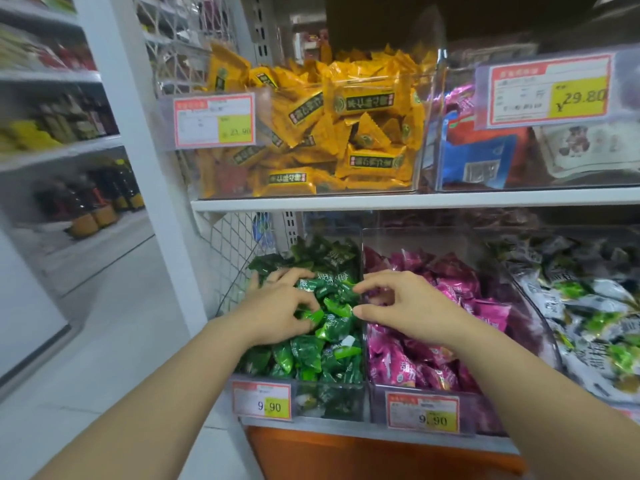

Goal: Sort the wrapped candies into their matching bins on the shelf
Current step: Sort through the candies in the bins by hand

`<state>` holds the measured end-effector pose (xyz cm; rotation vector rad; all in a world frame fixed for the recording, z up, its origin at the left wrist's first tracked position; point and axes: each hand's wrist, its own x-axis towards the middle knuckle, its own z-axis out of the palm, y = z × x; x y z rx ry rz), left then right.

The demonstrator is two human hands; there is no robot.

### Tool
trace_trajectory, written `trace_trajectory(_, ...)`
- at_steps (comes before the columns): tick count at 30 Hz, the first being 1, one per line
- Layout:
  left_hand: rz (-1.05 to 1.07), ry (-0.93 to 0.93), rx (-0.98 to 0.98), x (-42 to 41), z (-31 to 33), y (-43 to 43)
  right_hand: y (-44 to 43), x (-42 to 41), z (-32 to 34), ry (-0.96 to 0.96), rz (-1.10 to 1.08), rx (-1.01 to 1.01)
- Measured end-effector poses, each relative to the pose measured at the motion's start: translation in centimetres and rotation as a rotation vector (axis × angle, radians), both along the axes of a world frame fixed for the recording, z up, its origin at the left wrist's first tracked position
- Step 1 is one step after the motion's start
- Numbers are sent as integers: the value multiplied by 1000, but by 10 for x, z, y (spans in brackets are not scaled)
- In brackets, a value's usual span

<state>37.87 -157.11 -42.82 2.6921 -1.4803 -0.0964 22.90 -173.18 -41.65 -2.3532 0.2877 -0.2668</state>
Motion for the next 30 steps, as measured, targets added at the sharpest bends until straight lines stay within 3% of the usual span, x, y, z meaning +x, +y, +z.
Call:
trace_trajectory(8, 106, -141, 3, -2, 10, 17, -3, 1, -1, -3, -5, -3)
trace_trajectory(11, 205, -102, -81, -3, 15, 21, -2, 1, -1, 2, -3, -5)
trace_trajectory(15, 33, -9, -259, -21, 14, 11, -3, 1, 0, 1, -2, -6)
trace_trajectory(18, -119, 49, -73, -43, 3, -1, -3, 0, -2, 9, -3, 19)
trace_trajectory(21, -131, -50, 89, -42, -6, -3, -3, -1, -4, 11, 1, 41)
trace_trajectory(30, -29, -191, 155, -21, -5, 12, -3, -4, -5, 38, 20, 59)
